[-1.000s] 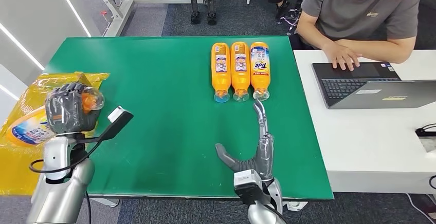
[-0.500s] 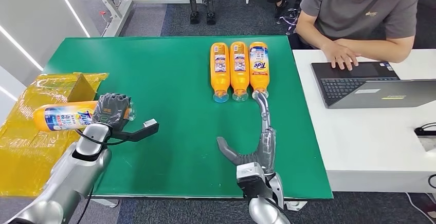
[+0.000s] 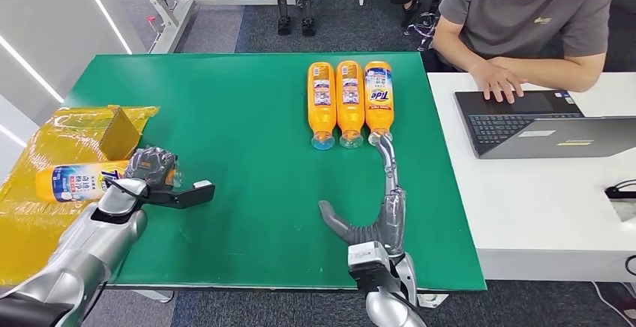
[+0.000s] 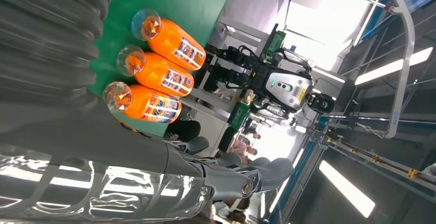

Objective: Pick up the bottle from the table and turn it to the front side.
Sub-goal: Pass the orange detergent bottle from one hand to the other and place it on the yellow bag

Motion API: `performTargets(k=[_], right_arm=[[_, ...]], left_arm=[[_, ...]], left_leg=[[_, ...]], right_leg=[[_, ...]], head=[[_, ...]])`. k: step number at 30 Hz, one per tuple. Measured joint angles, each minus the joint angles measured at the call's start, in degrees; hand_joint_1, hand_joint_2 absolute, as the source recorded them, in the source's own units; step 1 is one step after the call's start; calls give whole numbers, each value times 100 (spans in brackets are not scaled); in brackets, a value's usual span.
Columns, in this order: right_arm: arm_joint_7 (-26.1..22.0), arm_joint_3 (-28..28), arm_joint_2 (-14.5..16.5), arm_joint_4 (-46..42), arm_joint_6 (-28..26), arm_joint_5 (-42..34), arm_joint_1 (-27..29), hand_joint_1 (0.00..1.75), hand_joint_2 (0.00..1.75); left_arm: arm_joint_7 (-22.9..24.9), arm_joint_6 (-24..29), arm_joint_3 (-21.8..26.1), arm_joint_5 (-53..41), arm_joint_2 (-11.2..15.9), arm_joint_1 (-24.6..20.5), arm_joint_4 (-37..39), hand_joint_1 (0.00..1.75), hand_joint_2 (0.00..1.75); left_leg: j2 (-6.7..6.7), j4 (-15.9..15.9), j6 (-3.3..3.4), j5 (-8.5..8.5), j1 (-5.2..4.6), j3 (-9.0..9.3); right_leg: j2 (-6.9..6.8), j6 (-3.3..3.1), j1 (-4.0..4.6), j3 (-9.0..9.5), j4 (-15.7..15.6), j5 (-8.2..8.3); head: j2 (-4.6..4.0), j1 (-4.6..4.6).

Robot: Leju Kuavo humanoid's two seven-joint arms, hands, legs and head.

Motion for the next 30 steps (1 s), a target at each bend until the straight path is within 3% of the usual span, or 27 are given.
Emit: performTargets(k=[5, 11, 18, 30], right_arm=[[83, -47, 0, -84, 9, 144, 62, 0, 175], [112, -86, 0, -91, 80, 167, 67, 0, 175], [184, -93, 7, -87, 129, 133, 25, 0, 175], [251, -98, 13, -150, 116, 198, 72, 0, 175]], left_arm=[[-146, -396, -2, 188, 86, -135, 223, 175, 175], [-1167, -1022, 14, 672, 369, -140, 341, 175, 175], [-1402, -1559, 16, 796, 480, -219, 363, 175, 175], [-1657, -1518, -10, 885, 472, -247, 363, 175, 175]], left_leg=[[3, 0, 0, 0, 0, 0], [1, -2, -1, 0, 2, 0], [0, -2, -2, 1, 1, 3], [-2, -2, -5, 3, 1, 4]], right_leg=[[2, 0, 0, 1, 1, 0], [1, -1, 1, 0, 2, -1], [0, -1, 1, 5, 2, 0], [-1, -2, 1, 4, 2, 0]], head=[[0, 0], [0, -1], [0, 0], [0, -1]])
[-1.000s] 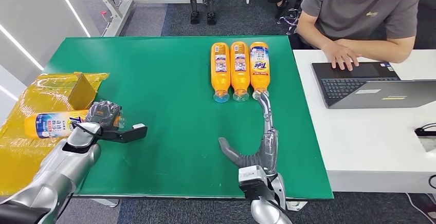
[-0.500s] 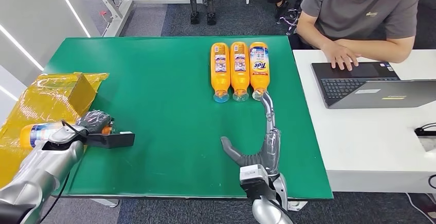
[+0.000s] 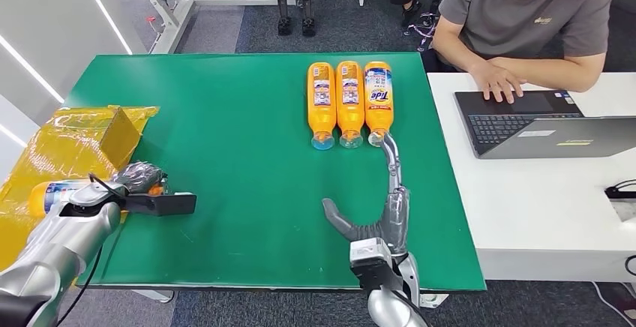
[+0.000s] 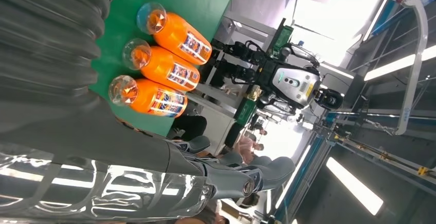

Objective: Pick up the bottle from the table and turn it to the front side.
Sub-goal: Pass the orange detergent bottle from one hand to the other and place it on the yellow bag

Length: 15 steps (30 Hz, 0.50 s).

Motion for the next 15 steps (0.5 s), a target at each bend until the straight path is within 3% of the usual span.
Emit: performTargets(k=[7, 15], right_arm=[[69, -10, 0, -61, 34, 72, 24, 0, 175], [133, -31, 0, -84, 94, 110, 24, 0, 175]], left_arm=[[-160, 217, -83, 93, -85, 11, 0, 175, 175], [-307, 79, -170, 182, -219, -103, 0, 175, 175]], left_leg=[[-1, 1, 0, 0, -1, 0], [-2, 1, 0, 1, -1, 0]], right_leg=[[-2, 0, 0, 0, 0, 0], [-3, 0, 0, 1, 0, 1]], head=[[0, 1], [0, 0]])
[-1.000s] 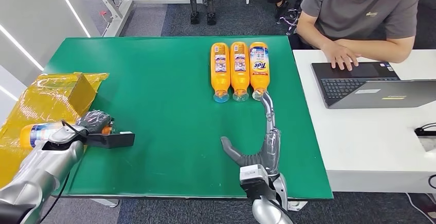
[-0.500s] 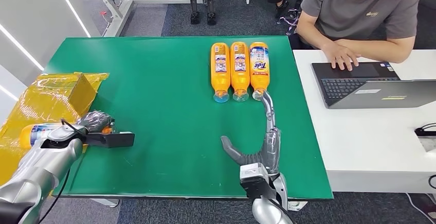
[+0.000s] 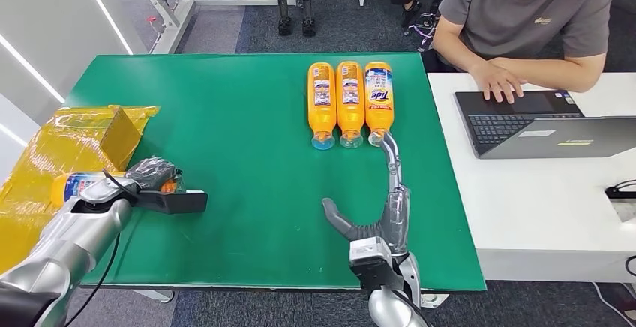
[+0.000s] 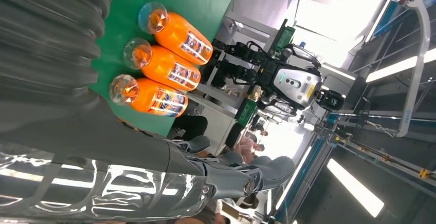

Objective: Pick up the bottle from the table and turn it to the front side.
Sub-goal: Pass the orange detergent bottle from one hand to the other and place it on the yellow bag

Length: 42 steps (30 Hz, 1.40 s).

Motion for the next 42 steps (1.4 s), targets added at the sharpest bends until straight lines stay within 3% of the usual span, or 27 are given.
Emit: performTargets(k=[4, 5, 8, 9, 22, 42], right_arm=[[-1, -9, 0, 0, -1, 3, 3, 0, 175], [-2, -10, 0, 0, -3, 7, 5, 0, 175], [-13, -11, 0, 0, -15, 24, 13, 0, 175], [-18, -11, 0, 0, -19, 28, 17, 0, 175], [-35, -13, 0, -40, -80, 40, 79, 0, 175], [10, -106, 0, -173, -56, 84, 128, 0, 175]], left_arm=[[-47, -57, -58, 25, -32, -43, 1, 175, 175], [-66, -73, -75, 31, -34, -52, 1, 166, 175], [-110, -183, -116, 54, -34, -85, 2, 35, 175], [-112, -246, -133, 66, -34, -96, 4, 0, 175], [225, -657, -337, 188, -68, -187, 67, 0, 175], [369, -177, -346, 726, 88, -5, 75, 0, 175]], left_leg=[[1, 0, 0, 0, 0, 0], [2, 0, 0, 0, 0, 0], [1, 0, 0, 0, 1, 0], [0, 0, 0, 0, 1, 0], [2, 0, 0, 0, 1, 0], [2, -2, -1, 0, 1, 5]], right_leg=[[1, 0, 0, 0, 0, 0], [1, 0, 0, -1, 0, 0], [1, 0, 0, -1, 0, 0], [1, 0, 0, -1, 0, 0], [1, 0, 0, 0, 0, 0], [1, -1, 0, 6, 1, 0]], head=[[0, 0], [0, 0], [0, 0], [0, 0], [0, -1], [0, 0]])
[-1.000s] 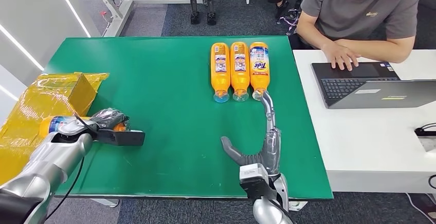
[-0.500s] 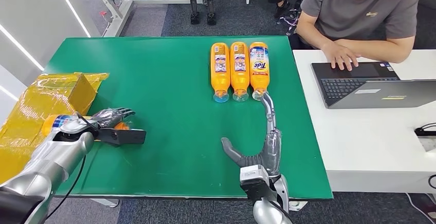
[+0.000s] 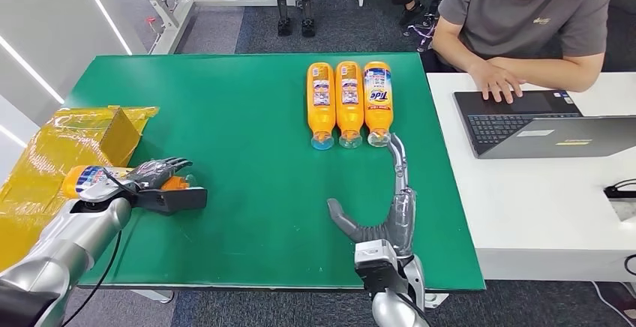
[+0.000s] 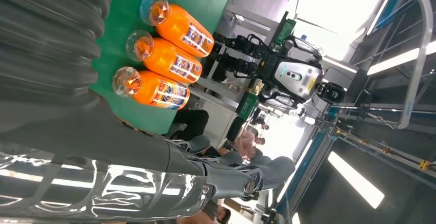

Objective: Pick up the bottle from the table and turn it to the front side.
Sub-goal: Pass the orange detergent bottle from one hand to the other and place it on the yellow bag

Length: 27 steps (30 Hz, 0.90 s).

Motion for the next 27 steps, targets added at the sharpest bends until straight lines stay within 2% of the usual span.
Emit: performTargets(k=[5, 12, 23, 27], right_arm=[[15, -34, 0, -57, 45, 23, 26, 0, 175], [-45, -60, -2, -65, 46, 33, 161, 0, 175], [-91, -105, -2, -65, 172, 31, 218, 0, 175], [-97, -120, -2, -63, 218, 11, 217, 0, 175]], left_arm=[[21, 298, 77, 174, 91, 246, -111, 0, 175], [56, 713, 287, 249, 327, 895, -751, 0, 175], [396, 827, 945, -6, 643, 2501, -2906, 0, 175], [382, 1155, 1319, -252, 650, 3184, -3836, 0, 175]], left_leg=[[0, -6, -1, -1, -1, 20], [12, -27, -19, -16, -4, 81], [17, -54, -39, -33, -7, 139], [17, -54, -40, -33, -5, 129]], right_leg=[[-1, -2, 0, 19, 0, -3], [10, -22, -4, 71, -1, -16], [15, -47, -6, 108, -2, -42], [15, -49, -5, 90, -2, -44]], head=[[0, 0], [0, 0], [0, -4], [0, -3]])
